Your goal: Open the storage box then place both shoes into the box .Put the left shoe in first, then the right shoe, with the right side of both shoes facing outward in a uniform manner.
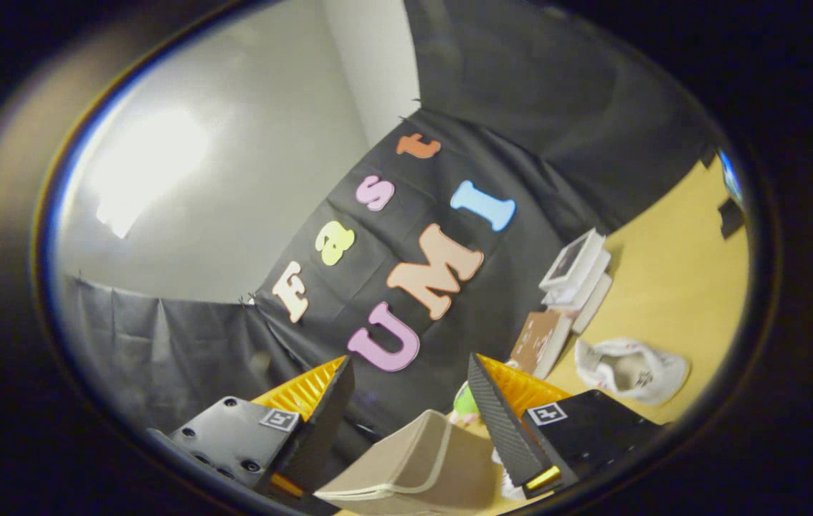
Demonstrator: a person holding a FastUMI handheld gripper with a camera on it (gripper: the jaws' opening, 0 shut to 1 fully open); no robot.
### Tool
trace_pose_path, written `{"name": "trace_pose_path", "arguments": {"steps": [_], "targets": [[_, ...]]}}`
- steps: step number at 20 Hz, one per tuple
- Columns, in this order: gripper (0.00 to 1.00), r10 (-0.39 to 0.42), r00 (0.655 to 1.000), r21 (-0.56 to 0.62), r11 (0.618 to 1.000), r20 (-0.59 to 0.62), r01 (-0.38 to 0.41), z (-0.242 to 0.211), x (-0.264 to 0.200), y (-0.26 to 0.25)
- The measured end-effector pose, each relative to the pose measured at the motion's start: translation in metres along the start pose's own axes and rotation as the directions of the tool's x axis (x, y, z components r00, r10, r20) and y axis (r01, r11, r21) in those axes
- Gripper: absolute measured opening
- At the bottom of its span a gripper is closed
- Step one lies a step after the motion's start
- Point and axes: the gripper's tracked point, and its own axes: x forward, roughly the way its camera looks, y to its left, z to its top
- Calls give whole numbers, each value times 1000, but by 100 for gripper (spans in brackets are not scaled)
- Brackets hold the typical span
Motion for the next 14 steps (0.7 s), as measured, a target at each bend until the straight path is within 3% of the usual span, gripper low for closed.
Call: {"name": "trace_pose_path", "arguments": {"steps": [3, 7, 12, 14], "targets": [[98, -69, 996, 231, 970, -55, 79, -34, -9, -9], [99, -111, 986, 530, 833, -123, 160, -79, -18, -9], [98, -199, 952, 675, 671, -233, 306, -128, -26, -32], [98, -203, 948, 704, 635, -246, 318, -136, -31, -34]]}}
